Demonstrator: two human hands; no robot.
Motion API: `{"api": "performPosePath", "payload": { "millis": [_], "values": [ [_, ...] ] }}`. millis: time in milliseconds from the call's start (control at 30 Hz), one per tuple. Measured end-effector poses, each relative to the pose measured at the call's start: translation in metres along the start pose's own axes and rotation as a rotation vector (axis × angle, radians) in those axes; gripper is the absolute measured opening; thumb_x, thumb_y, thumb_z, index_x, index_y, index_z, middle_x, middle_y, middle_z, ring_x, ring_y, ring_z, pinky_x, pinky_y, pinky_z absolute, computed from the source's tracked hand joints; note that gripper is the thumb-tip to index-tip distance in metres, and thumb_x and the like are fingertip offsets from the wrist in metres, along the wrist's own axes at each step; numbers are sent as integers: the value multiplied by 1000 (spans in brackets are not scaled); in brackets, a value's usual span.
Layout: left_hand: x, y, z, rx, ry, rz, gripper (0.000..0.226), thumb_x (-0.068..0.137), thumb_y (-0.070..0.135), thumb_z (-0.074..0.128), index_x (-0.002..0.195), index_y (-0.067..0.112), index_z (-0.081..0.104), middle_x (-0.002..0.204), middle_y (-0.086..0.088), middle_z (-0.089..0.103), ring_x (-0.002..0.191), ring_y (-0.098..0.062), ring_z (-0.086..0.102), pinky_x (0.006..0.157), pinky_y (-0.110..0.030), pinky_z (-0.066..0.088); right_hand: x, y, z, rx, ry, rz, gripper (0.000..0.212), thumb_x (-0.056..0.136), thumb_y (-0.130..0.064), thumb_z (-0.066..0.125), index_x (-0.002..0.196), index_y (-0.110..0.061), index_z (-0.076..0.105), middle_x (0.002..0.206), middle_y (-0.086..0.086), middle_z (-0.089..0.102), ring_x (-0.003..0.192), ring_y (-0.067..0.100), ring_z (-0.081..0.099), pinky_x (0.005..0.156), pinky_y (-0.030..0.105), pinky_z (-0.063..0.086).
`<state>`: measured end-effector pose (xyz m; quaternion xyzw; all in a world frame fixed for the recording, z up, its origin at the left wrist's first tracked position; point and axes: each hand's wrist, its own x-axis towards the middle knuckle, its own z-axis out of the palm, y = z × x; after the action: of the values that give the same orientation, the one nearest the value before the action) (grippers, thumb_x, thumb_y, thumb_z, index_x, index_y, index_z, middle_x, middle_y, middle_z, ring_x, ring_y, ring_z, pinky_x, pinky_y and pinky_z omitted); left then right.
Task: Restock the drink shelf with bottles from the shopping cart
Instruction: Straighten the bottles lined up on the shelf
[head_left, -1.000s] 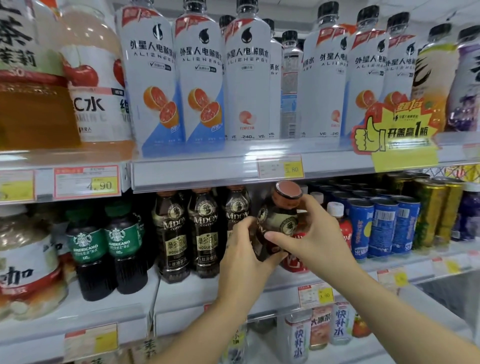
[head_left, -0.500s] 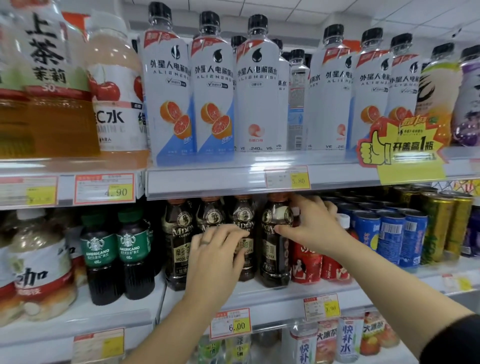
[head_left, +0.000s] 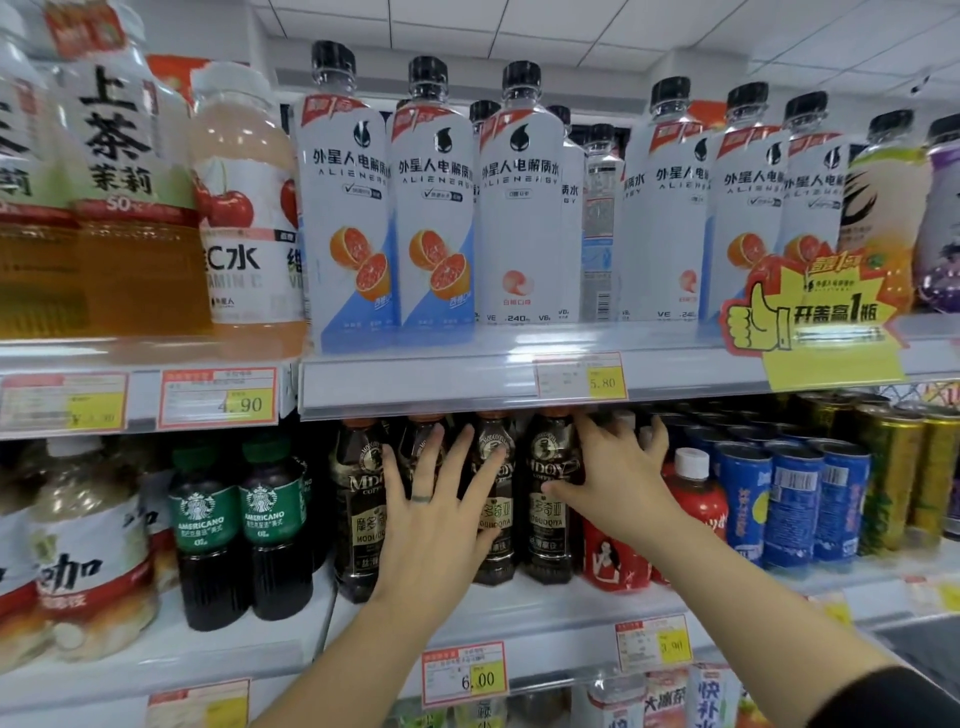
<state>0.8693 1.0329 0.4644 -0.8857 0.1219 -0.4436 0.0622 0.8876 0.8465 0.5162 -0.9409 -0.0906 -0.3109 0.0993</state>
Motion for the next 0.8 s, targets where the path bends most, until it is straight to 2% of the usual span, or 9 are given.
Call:
{"api": "performPosePath", "payload": {
  "millis": [100,200,333,567,733,800],
  "values": [
    [0,0,2,-8,12,10,88,64,49,76,139,25,38,141,-11,45,131,-36,32,103,-66,22,-3,-3,4,-68,42,4,85,76,-58,59,141,-18,22,133,2,51,135,25,29,110,56,-6],
    [0,0,3,-20,29,15,88,63,47,78,138,24,38,140,-11,46,130,-36,33,104,-65,23,-9,-3,10,-101,105,25,89,72,-65,59,141,-19,25,130,0,54,132,23,34,110,53,-7],
    [0,0,6,-28,44,12,89,62,46,79,139,24,38,139,-11,46,131,-37,33,104,-63,25,-5,0,9,21,55,20,81,74,-56,64,139,-24,28,130,-5,54,131,20,34,111,50,-1],
    [-1,-1,11,-21,98,23,89,63,46,78,139,24,38,139,-10,45,130,-36,33,104,-62,26,0,7,3,116,-15,5,79,76,-45,68,140,-27,25,133,-4,50,133,17,32,108,43,2],
    [0,0,10,-33,95,19,89,63,46,79,139,23,38,138,-11,45,130,-36,33,104,-62,25,3,9,3,135,-92,-38,81,78,-43,66,142,-28,19,140,-7,44,135,17,30,109,46,7],
    [0,-1,7,-53,88,25,87,65,46,77,140,24,37,140,-11,44,131,-36,33,104,-62,25,-3,8,-2,113,-7,-66,79,75,-46,68,139,-27,25,136,-7,46,132,17,32,109,42,9]
  ]
}}
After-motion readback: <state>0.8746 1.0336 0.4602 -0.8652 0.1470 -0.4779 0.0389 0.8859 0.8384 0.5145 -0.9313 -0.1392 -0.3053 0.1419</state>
